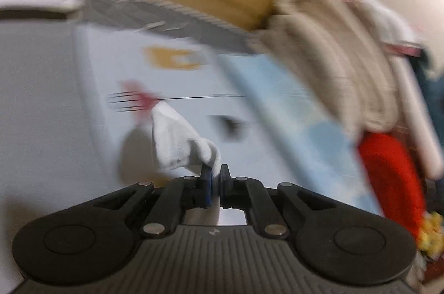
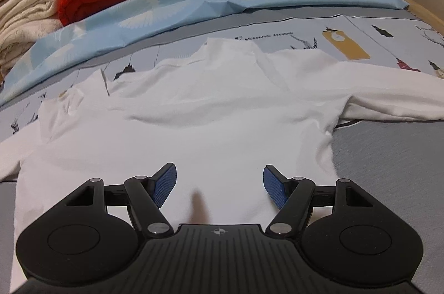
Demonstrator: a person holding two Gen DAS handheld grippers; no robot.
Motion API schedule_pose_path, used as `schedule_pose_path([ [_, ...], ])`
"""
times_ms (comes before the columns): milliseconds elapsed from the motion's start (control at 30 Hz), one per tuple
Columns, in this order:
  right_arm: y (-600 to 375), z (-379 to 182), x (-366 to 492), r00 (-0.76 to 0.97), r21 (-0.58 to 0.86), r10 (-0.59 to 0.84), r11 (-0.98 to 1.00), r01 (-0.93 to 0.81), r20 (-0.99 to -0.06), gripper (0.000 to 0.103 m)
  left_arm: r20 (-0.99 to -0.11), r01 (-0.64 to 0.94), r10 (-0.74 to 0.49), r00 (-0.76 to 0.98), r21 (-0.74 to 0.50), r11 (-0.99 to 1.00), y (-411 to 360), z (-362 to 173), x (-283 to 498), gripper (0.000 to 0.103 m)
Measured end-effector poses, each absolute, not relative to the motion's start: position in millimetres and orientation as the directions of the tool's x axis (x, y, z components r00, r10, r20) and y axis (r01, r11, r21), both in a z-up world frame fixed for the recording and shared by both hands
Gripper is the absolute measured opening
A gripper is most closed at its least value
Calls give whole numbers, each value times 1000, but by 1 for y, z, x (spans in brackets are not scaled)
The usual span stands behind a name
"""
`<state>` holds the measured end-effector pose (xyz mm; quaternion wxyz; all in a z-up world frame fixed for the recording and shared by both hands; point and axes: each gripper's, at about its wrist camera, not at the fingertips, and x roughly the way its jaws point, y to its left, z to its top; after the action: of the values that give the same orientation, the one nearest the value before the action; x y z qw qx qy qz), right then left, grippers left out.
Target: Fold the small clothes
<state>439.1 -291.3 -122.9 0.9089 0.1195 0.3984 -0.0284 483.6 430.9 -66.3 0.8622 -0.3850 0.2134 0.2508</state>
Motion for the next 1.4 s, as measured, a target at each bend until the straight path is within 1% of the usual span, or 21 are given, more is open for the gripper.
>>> schedule_pose_path([
  [67, -295, -117, 437, 690, 207, 46, 966, 152, -722, 71, -505, -507, 214, 837, -563, 653, 385, -32, 504, 5],
  [200, -304, -100, 430, 719, 243, 60, 958, 155, -692, 71, -406, -244, -28, 913, -601, 761, 244, 16, 541, 5],
  [267, -311, -94, 426, 733, 257, 59, 953, 161, -678, 71, -370, -108, -183, 911, -641, 760, 167, 18, 543, 5],
  [367, -327, -92, 423, 738, 281, 53, 941, 189, -673, 71, -403, 27, -377, 834, -652, 757, 43, -12, 535, 7],
  [433, -339, -95, 426, 728, 300, 51, 929, 216, -683, 71, -486, 109, -456, 745, -587, 802, -31, -53, 526, 30],
  [467, -343, -97, 427, 722, 307, 51, 924, 228, -690, 71, -570, 136, -470, 674, -530, 837, -61, -77, 521, 60],
  [500, -350, -100, 428, 710, 320, 54, 915, 246, -702, 71, -622, 147, -466, 629, -494, 857, -75, -94, 516, 68],
  [567, -360, -106, 430, 693, 355, 72, 894, 275, -717, 71, -665, 176, -468, 583, -459, 871, -77, -119, 499, 70],
  [633, -368, -112, 431, 677, 396, 101, 869, 296, -729, 71, -703, 182, -437, 561, -410, 894, -52, -128, 486, 79],
  [667, -369, -114, 431, 673, 409, 113, 862, 300, -731, 71, -723, 165, -391, 569, -365, 916, -35, -129, 478, 86],
  [767, -367, -115, 434, 677, 465, 173, 841, 277, -716, 71, -787, 51, -142, 601, -140, 989, 27, -129, 464, 86],
  [833, -361, -113, 438, 693, 524, 235, 818, 238, -681, 71, -801, -54, -9, 598, -51, 997, 64, -130, 463, 86],
  [900, -352, -114, 448, 702, 574, 291, 793, 203, -650, 71, -805, -151, 46, 591, -54, 987, 103, -134, 467, 86],
  [1000, -331, -121, 478, 679, 565, 319, 807, 171, -662, 70, -849, -179, -14, 529, -128, 975, 133, -149, 485, 86],
  [1067, -315, -126, 505, 665, 464, 235, 865, 189, -709, 70, -857, -157, -59, 513, -162, 974, 141, -157, 490, 86],
  [1200, -292, -151, 553, 585, 261, 58, 927, 269, -809, 70, -832, -127, -44, 552, -136, 982, 143, -157, 493, 86],
  [1267, -279, -159, 563, 558, 218, 47, 945, 244, -829, 51, -827, -159, -11, 563, -122, 980, 138, -154, 499, 85],
  [1300, -271, -157, 564, 559, 166, 13, 960, 224, -829, 19, -823, -180, 15, 568, -106, 978, 138, -153, 501, 82],
  [1333, -263, -152, 567, 557, 140, 11, 972, 189, -831, 18, -819, -195, 37, 573, -92, 976, 137, -151, 502, 81],
  [1367, -256, -143, 566, 573, 149, 27, 975, 166, -819, 17, -816, -203, 51, 575, -82, 976, 139, -150, 503, 76],
  [1400, -248, -128, 564, 608, 156, 47, 980, 128, -793, 15, -815, -202, 54, 577, -78, 976, 142, -149, 503, 76],
])
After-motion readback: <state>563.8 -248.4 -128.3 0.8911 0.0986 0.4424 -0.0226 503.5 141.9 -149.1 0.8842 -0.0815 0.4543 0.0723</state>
